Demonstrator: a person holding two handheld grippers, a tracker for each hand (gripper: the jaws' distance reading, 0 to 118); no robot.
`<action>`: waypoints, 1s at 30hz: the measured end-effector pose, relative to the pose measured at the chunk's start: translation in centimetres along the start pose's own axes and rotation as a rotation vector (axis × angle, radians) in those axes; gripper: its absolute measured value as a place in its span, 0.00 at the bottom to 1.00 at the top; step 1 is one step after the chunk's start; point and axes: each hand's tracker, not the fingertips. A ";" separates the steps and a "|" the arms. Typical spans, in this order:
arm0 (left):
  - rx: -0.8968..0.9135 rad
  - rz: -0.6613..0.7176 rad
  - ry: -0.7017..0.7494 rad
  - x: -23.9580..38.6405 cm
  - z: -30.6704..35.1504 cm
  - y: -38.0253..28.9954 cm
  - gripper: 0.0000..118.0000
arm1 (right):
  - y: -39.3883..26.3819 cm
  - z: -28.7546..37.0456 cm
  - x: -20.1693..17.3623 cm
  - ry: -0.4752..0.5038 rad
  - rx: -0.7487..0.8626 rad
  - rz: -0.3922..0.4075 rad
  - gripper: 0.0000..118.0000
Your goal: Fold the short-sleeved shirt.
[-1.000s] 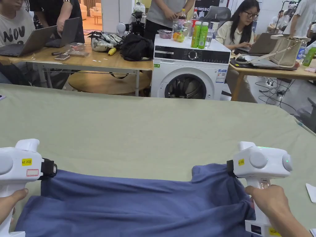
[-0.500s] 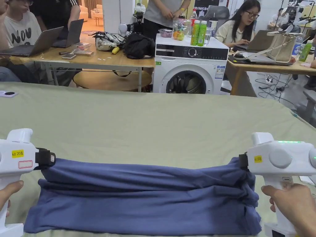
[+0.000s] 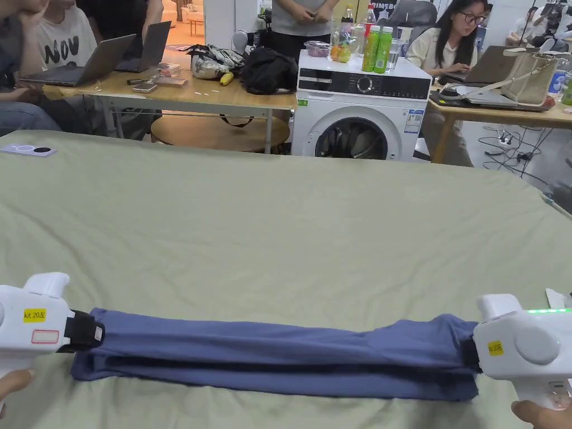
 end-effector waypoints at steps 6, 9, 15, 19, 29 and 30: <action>-0.128 -0.012 0.050 0.0 -3.7 -1.5 0.00 | -1.5 -3.9 0.2 -0.016 -0.096 -0.007 0.00; -0.104 0.029 0.045 -0.2 -3.7 -1.6 0.00 | -1.5 -4.1 0.3 -0.021 -0.100 -0.020 0.00; -0.071 0.043 0.059 0.2 -2.3 -0.6 0.05 | -0.3 -2.8 -0.4 -0.082 -0.140 -0.015 0.12; 0.055 0.017 0.087 1.5 -0.3 0.8 0.26 | 1.1 0.7 -1.9 -0.126 0.010 0.008 0.43; 0.460 -0.118 0.132 6.6 1.6 1.5 0.29 | 2.5 2.2 -7.6 -0.017 0.525 -0.136 0.43; 0.491 -0.137 0.149 7.2 1.6 1.2 0.29 | 2.3 2.1 -8.3 -0.033 0.568 -0.151 0.43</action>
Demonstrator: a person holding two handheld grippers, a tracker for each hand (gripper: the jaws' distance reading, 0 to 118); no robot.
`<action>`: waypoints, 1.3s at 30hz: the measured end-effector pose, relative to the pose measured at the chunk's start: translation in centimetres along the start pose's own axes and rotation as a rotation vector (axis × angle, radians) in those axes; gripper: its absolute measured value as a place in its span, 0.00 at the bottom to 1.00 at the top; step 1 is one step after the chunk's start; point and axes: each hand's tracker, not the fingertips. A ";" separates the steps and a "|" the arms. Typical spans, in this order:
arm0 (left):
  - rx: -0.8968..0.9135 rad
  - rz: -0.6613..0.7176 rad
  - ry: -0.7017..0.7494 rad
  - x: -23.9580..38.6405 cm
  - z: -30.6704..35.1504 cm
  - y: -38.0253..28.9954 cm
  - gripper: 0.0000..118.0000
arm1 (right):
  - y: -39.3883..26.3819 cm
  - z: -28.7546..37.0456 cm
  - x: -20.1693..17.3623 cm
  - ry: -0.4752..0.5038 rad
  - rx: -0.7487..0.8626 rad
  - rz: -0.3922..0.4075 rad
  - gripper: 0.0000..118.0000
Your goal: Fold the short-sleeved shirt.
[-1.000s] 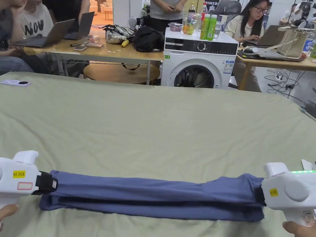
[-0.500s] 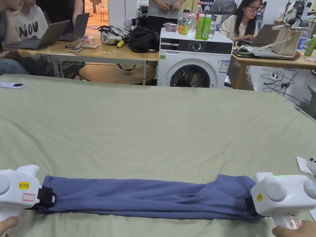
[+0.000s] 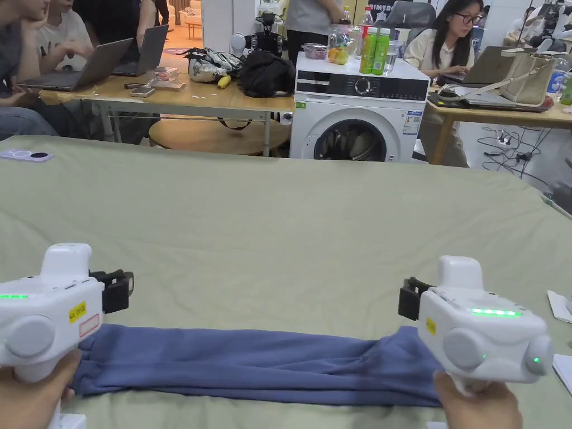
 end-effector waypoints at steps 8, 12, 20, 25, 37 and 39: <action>0.148 -0.029 0.096 1.2 0.6 -0.7 0.00 | -0.5 0.8 -4.2 -0.011 0.201 -0.014 0.00; 0.153 0.001 0.118 0.1 1.3 -0.7 0.00 | -0.4 0.7 -5.6 -0.006 0.225 -0.018 0.00; -0.063 0.183 -0.041 -7.1 1.9 -1.1 0.00 | -0.2 0.2 -8.8 0.057 0.224 0.005 0.00; -0.282 0.378 -0.208 -13.0 -0.1 -2.5 0.00 | -0.3 -0.5 -11.0 0.111 0.203 0.032 0.00; -0.582 0.725 -0.456 -17.3 -5.3 -7.0 0.58 | -1.3 -1.2 -13.3 0.184 0.144 0.075 0.00; -0.613 0.777 -0.561 -17.2 -6.3 -7.9 0.58 | -1.5 -1.3 -13.2 0.182 0.136 0.076 0.00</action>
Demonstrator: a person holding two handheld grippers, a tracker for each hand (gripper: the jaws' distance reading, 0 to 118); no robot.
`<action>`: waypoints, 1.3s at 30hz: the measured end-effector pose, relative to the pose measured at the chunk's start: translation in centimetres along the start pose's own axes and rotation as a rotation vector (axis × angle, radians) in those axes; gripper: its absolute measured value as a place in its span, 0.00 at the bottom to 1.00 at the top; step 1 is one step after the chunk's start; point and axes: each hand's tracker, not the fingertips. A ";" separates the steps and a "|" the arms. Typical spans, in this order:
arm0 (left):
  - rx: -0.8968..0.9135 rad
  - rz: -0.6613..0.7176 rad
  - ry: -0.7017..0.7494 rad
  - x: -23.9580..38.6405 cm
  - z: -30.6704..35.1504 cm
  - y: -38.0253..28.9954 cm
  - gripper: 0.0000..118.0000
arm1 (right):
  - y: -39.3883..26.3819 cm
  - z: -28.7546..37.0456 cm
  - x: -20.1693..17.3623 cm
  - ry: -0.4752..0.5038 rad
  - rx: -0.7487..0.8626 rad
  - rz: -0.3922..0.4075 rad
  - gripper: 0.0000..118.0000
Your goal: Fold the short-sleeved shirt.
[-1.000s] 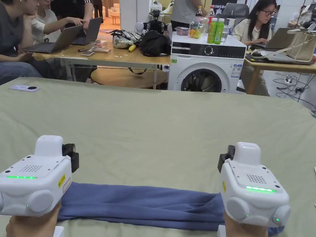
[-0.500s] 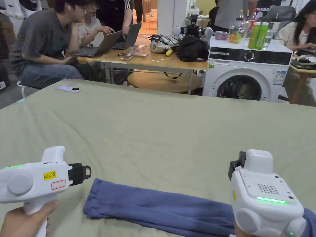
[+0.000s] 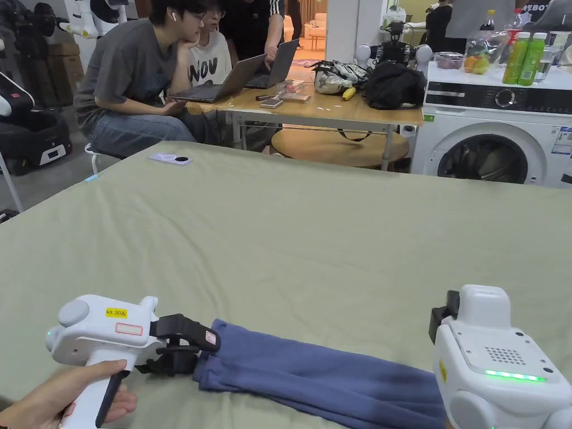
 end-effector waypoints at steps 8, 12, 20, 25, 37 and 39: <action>-0.017 0.014 -0.139 1.5 -3.7 -1.4 0.57 | -0.9 -0.3 0.6 -0.009 -0.040 -0.027 0.00; -0.017 0.052 -0.005 -1.9 -4.7 1.5 0.09 | -1.1 -0.4 0.7 -0.010 -0.054 -0.020 0.00; 0.014 -0.009 -0.009 1.9 -3.3 -1.3 0.05 | -1.2 -0.4 0.9 -0.003 -0.067 -0.013 0.00; 0.048 -0.086 -0.009 5.9 -1.5 -2.2 0.05 | -0.7 -0.4 1.2 0.005 -0.063 -0.015 0.00; 0.121 -0.257 0.254 8.1 3.7 0.8 0.05 | 0.3 -0.9 1.5 0.031 -0.050 -0.011 0.00; 0.105 -0.308 0.288 9.4 3.0 -0.2 0.05 | 0.3 -0.9 1.6 0.032 -0.054 -0.010 0.00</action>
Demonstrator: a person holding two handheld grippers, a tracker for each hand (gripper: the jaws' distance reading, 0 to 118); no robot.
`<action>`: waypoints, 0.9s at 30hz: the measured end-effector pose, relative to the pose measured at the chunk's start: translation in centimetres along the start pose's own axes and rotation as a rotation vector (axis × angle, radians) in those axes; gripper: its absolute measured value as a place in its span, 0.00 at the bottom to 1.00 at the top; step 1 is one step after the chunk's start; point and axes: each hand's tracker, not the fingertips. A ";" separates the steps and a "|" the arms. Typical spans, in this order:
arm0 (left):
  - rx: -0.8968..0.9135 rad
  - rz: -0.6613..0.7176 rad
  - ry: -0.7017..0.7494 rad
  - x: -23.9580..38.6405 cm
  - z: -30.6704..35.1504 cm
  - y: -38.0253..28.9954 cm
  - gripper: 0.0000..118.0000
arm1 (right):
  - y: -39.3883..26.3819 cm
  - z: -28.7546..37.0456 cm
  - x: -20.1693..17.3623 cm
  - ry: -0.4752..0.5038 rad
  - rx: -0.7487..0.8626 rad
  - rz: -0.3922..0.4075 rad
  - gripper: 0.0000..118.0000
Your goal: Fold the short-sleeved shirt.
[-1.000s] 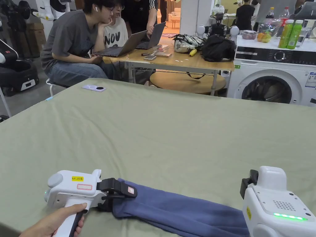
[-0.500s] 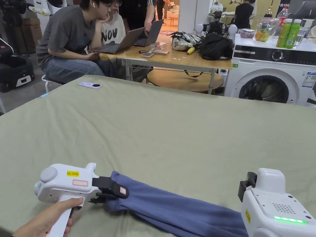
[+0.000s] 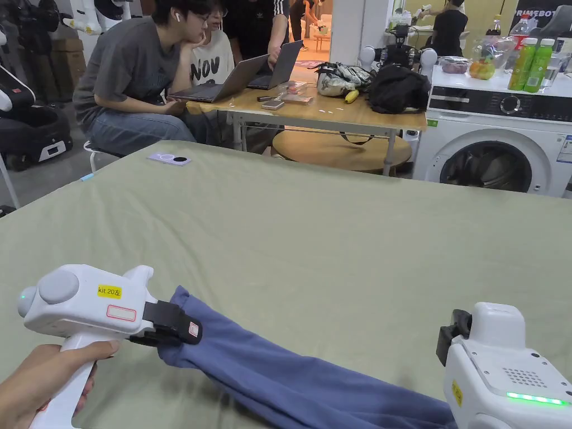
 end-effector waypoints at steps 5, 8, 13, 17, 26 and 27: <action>0.005 0.007 -0.151 2.2 -0.9 0.2 0.05 | 0.0 0.1 0.6 0.002 -0.005 -0.012 0.00; -0.015 -0.012 -0.256 5.3 -1.8 -0.2 0.05 | 0.0 0.2 1.0 0.000 -0.010 -0.023 0.00; -0.078 -0.045 -0.316 9.0 -6.1 0.3 0.05 | -0.5 0.5 1.8 -0.010 -0.021 -0.045 0.00; -0.161 -0.029 -0.286 11.5 -11.7 -0.3 0.05 | -1.0 0.7 2.6 -0.022 -0.034 -0.063 0.00; -0.314 -0.050 -0.054 15.2 -21.0 -3.8 0.05 | -1.5 1.5 5.1 -0.077 -0.062 -0.084 0.00; -0.311 -0.044 -0.070 15.2 -21.3 -3.9 0.07 | -1.6 1.5 5.3 -0.079 -0.065 -0.089 0.00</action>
